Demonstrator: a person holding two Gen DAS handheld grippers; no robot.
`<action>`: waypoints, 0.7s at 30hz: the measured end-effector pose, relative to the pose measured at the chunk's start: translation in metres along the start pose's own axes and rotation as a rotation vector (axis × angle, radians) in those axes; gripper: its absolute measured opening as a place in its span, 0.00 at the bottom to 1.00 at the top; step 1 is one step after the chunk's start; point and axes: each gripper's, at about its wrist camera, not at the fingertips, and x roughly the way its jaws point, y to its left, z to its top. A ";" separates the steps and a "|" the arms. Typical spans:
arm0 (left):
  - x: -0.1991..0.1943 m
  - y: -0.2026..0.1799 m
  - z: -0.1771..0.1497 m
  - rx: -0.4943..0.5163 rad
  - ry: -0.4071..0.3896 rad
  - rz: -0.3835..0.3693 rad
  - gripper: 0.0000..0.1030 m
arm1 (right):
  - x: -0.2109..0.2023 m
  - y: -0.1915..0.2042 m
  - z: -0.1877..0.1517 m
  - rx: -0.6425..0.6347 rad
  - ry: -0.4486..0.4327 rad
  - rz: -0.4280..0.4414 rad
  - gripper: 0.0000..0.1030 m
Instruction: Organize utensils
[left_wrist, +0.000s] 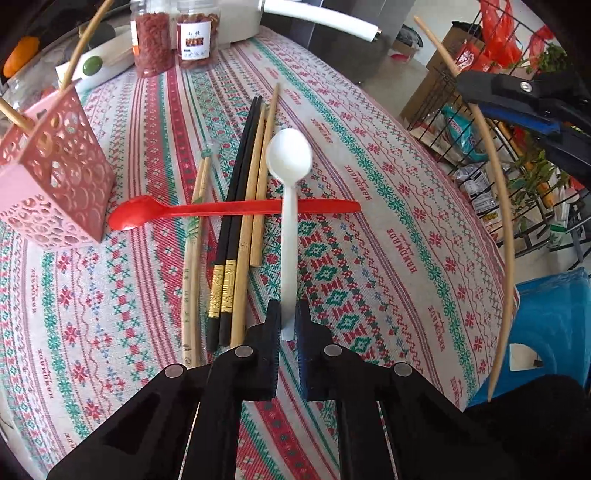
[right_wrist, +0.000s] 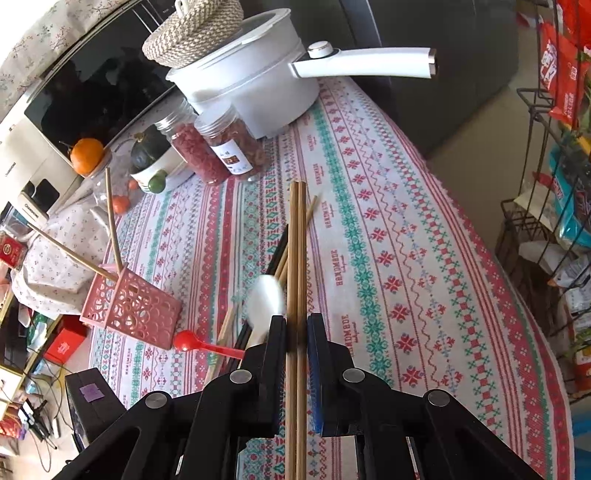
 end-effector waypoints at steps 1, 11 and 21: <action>-0.010 0.001 -0.001 0.020 -0.026 0.003 0.08 | -0.001 0.002 0.000 -0.005 -0.004 0.002 0.09; -0.135 0.032 0.002 0.021 -0.369 -0.007 0.08 | -0.011 0.016 0.002 -0.017 -0.056 0.030 0.09; -0.225 0.068 0.015 -0.058 -0.589 0.011 0.08 | -0.029 0.041 0.009 -0.046 -0.168 0.078 0.09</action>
